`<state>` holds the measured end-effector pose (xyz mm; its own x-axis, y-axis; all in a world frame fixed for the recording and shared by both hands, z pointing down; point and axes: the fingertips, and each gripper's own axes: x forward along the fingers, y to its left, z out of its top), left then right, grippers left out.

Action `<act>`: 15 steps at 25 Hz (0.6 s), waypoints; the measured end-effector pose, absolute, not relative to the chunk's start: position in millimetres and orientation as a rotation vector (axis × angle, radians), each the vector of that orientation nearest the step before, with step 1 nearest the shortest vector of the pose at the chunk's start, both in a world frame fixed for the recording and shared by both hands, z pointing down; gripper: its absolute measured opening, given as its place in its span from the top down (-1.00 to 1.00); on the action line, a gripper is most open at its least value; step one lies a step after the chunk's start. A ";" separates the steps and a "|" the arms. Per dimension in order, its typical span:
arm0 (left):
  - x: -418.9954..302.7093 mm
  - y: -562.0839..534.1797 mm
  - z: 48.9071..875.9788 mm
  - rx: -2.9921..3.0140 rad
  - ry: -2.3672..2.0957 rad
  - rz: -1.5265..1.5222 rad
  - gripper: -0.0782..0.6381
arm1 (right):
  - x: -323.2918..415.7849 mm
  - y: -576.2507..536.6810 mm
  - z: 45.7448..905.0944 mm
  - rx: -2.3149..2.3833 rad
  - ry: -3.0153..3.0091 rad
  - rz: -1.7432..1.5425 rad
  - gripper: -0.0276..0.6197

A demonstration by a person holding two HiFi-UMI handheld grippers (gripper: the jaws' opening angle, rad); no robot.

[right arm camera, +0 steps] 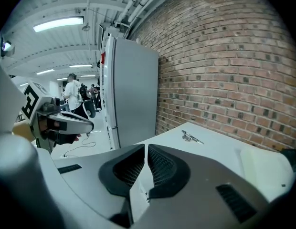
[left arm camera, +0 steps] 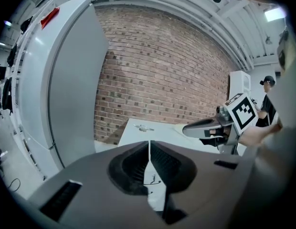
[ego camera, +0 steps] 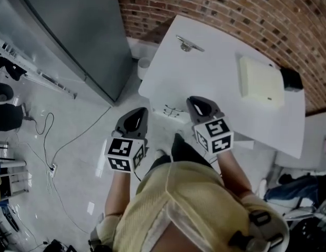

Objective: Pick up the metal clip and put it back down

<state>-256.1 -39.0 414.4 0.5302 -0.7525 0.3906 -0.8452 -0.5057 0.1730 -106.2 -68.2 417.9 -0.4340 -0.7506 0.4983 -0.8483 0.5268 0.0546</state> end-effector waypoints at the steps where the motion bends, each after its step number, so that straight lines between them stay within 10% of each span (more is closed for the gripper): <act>1: -254.8 -40.7 414.1 2.428 -1.319 0.375 0.75 | -104.6 -70.3 417.0 1.307 -2.302 0.272 0.90; 15: -260.1 -84.3 421.3 2.328 -1.392 0.394 0.75 | -104.4 -143.3 417.1 1.250 -2.301 0.191 0.63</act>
